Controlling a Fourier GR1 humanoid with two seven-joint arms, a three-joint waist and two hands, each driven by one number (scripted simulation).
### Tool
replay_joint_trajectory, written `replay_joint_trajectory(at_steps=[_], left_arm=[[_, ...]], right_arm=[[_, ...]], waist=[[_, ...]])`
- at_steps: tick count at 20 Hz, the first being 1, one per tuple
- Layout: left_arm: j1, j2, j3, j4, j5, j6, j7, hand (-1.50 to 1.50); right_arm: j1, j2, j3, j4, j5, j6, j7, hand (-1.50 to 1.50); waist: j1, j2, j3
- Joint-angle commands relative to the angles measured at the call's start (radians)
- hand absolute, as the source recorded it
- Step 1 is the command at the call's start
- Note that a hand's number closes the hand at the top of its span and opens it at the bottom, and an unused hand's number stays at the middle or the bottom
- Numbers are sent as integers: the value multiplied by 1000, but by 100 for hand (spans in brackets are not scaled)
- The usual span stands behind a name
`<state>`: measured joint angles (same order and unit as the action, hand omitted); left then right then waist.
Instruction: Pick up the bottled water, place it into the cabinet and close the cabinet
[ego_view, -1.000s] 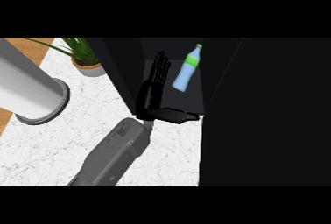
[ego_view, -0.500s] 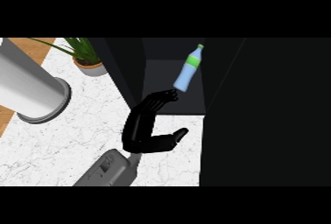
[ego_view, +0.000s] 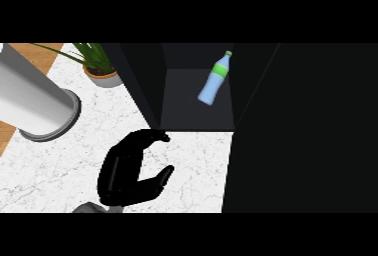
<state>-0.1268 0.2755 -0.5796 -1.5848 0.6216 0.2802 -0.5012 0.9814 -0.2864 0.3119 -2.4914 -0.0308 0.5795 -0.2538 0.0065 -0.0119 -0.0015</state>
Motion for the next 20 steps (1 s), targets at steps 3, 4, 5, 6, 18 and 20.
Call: replay_joint_trajectory(at_steps=[3,4,5,6,18,20], left_arm=[[155,139,98,-140,57,-45,-19,-150],[184,159,100,-153,83,-91,-18,-150],[177,154,145,-136,104,-94,-36,-150],[232,193,135,-178,115,-111,-15,-150],[373,265,234,-254,218,-210,-38,-150],[393,311,284,-259,256,-245,-25,-150]], right_arm=[[16,-55,69,-191,147,34,18,150],[17,-66,68,-209,131,34,27,150],[50,-84,107,-206,173,53,12,150],[36,-92,121,-216,154,52,38,150],[-152,-167,353,-202,228,74,167,150],[-155,-149,404,-160,210,50,185,150]], waist=[[-2,-4,-1],[-2,-1,-2],[-21,-6,-3],[-2,-4,-3],[39,-7,-14],[44,-4,-15]])
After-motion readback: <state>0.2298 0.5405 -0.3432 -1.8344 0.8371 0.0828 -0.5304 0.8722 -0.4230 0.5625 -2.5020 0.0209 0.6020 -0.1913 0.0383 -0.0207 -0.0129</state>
